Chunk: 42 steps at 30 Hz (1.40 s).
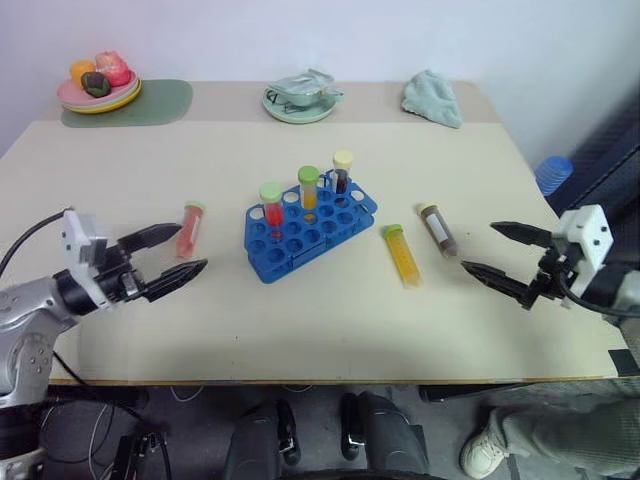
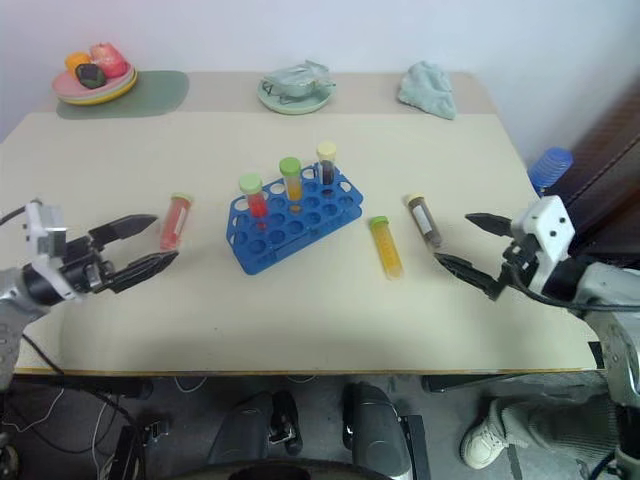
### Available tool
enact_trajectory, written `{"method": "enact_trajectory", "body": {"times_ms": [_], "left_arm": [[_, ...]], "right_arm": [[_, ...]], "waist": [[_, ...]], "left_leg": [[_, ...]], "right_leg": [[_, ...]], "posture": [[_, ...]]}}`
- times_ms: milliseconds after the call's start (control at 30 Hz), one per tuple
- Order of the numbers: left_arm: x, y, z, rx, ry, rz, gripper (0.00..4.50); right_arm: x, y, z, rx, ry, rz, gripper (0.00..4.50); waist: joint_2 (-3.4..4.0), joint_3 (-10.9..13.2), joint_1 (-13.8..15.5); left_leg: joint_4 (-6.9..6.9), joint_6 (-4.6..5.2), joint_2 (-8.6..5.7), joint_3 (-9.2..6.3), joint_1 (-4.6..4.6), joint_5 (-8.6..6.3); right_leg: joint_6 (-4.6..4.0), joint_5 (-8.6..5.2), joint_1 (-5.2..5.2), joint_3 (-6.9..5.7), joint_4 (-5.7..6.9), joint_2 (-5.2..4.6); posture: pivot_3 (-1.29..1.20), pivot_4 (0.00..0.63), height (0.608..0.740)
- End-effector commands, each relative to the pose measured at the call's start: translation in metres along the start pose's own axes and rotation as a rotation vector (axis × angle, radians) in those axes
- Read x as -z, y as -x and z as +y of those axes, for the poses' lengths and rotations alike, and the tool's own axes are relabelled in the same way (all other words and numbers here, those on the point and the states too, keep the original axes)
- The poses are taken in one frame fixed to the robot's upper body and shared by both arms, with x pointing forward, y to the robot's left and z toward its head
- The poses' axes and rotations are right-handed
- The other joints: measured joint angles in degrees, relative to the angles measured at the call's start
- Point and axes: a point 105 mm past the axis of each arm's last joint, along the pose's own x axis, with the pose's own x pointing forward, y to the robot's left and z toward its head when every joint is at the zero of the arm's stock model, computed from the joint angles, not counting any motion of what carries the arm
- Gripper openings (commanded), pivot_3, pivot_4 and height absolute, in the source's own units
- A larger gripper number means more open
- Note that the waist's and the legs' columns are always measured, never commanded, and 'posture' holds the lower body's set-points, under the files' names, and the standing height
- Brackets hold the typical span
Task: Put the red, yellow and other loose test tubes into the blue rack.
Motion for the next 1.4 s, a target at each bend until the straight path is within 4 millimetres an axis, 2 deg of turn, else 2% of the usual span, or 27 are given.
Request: {"method": "enact_trajectory", "body": {"times_ms": [33,133,333,467,633,767,967,1200,1300,1400], "left_arm": [[-0.014,-0.019,-0.013,0.088,-0.028,-0.040,4.48],[-0.019,-0.038,-0.023,0.158,-0.062,-0.044,4.48],[-0.020,-0.059,-0.033,0.236,-0.075,-0.059,4.48],[-0.015,-0.064,-0.039,0.266,-0.062,-0.053,4.48],[-0.008,-0.066,-0.044,0.285,-0.059,-0.042,4.48],[-0.006,-0.067,-0.045,0.288,-0.052,-0.044,4.48],[-0.004,-0.067,-0.047,0.292,-0.042,-0.043,4.48],[-0.001,-0.066,-0.050,0.290,-0.039,-0.039,4.48],[-0.001,-0.066,-0.050,0.288,-0.040,-0.038,4.50],[-0.001,-0.066,-0.050,0.287,-0.042,-0.037,4.50]], "right_arm": [[0.003,-0.006,-0.025,0.130,-0.011,0.112,4.50],[0.007,-0.022,-0.051,0.249,-0.038,0.221,4.50],[0.019,-0.054,-0.065,0.230,-0.233,0.408,4.50],[0.010,-0.075,-0.066,0.197,-0.378,0.437,4.50],[-0.003,-0.097,-0.055,0.137,-0.495,0.454,4.50],[-0.005,-0.108,-0.052,0.127,-0.509,0.474,4.50],[0.014,-0.116,-0.059,0.173,-0.451,0.541,4.50],[0.026,-0.127,-0.064,0.207,-0.388,0.565,4.50],[0.027,-0.132,-0.064,0.204,-0.365,0.560,3.61],[0.025,-0.137,-0.061,0.191,-0.347,0.556,2.10]], "waist": [[0.01,-0.01,0.04],[0.01,0.00,-0.05],[0.02,0.00,-0.17],[0.02,0.00,-0.13],[0.02,0.00,0.01],[0.02,0.00,0.00],[0.03,0.00,-0.07],[0.03,-0.01,-0.36],[0.03,-0.01,-0.71],[0.04,-0.01,-1.22]], "left_leg": [[-0.01,-0.27,0.00,0.00,0.00,0.16],[-0.03,-0.30,0.00,0.03,-0.06,0.21],[-0.01,-0.24,0.01,0.08,-0.07,0.35],[0.03,-0.22,0.02,0.10,-0.06,0.38],[0.03,-0.22,0.02,0.10,-0.08,0.38],[0.04,-0.22,0.02,0.10,-0.09,0.38],[0.04,-0.23,0.02,0.13,-0.08,0.39],[0.04,-0.28,0.02,0.15,-0.06,0.42],[0.07,-0.32,0.04,0.14,-0.04,0.45],[0.07,-0.34,0.04,0.13,-0.04,0.46]], "right_leg": [[0.00,0.00,0.09,0.00,0.00,0.00],[0.01,0.00,0.05,0.01,0.08,0.03],[0.13,0.07,-0.02,0.04,0.22,0.11],[0.22,0.13,-0.02,0.05,0.29,0.12],[0.25,0.14,-0.04,0.03,0.32,0.13],[0.26,0.14,-0.03,0.03,0.33,0.12],[0.28,0.15,-0.04,0.02,0.36,0.14],[0.29,0.15,-0.04,0.03,0.44,0.18],[0.29,0.15,-0.03,0.03,0.50,0.19],[0.29,0.15,-0.03,0.03,0.52,0.19]], "posture": [[0.00,0.150,0.740],[0.00,0.150,0.740],[0.00,0.150,0.740],[0.00,0.150,0.740],[0.00,0.150,0.740],[0.00,0.150,0.740],[0.00,0.150,0.740],[0.00,0.150,0.740],[0.00,0.150,0.740],[0.00,0.150,0.740]]}}
